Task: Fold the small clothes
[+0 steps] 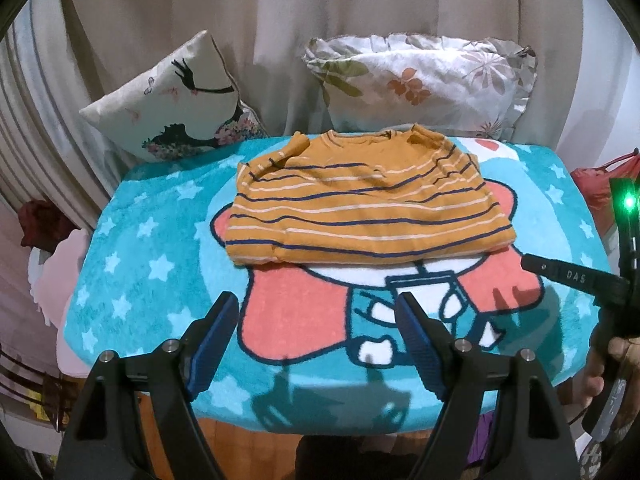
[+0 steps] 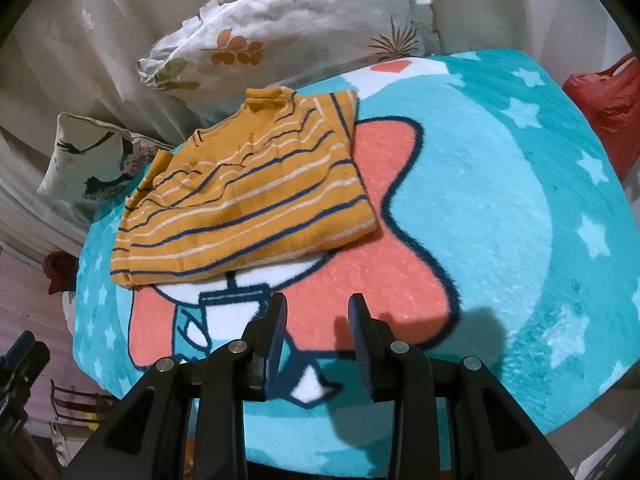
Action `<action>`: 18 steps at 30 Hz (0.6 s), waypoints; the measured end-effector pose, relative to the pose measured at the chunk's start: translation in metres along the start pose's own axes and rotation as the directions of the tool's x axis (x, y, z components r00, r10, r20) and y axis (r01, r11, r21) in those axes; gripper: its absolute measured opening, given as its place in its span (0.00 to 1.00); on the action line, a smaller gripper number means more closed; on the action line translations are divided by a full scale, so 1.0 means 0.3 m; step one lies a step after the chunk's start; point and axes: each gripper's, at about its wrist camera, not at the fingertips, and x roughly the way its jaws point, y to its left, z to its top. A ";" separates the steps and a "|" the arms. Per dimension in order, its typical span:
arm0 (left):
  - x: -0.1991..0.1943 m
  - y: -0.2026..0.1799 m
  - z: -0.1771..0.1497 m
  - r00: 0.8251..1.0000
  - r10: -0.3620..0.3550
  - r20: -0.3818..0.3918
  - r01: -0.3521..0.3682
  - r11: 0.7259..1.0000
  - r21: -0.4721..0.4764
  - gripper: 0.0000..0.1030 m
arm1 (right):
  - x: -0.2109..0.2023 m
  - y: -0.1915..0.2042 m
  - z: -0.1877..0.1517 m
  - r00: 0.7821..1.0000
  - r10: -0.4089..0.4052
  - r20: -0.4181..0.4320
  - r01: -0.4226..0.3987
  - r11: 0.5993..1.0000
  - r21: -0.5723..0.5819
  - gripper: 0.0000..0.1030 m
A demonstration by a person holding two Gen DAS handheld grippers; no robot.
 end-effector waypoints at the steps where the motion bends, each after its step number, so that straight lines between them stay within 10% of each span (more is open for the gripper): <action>1: 0.007 0.010 0.003 1.000 -0.001 -0.004 0.001 1.000 -0.001 0.77 | 0.007 0.012 0.005 1.000 0.000 -0.001 0.000 1.000 -0.001 0.34; 18: 0.303 0.396 0.055 0.992 -0.017 -0.128 0.007 0.996 -0.085 0.77 | 0.360 0.684 0.278 0.998 0.035 -0.049 -0.046 0.968 -0.247 0.34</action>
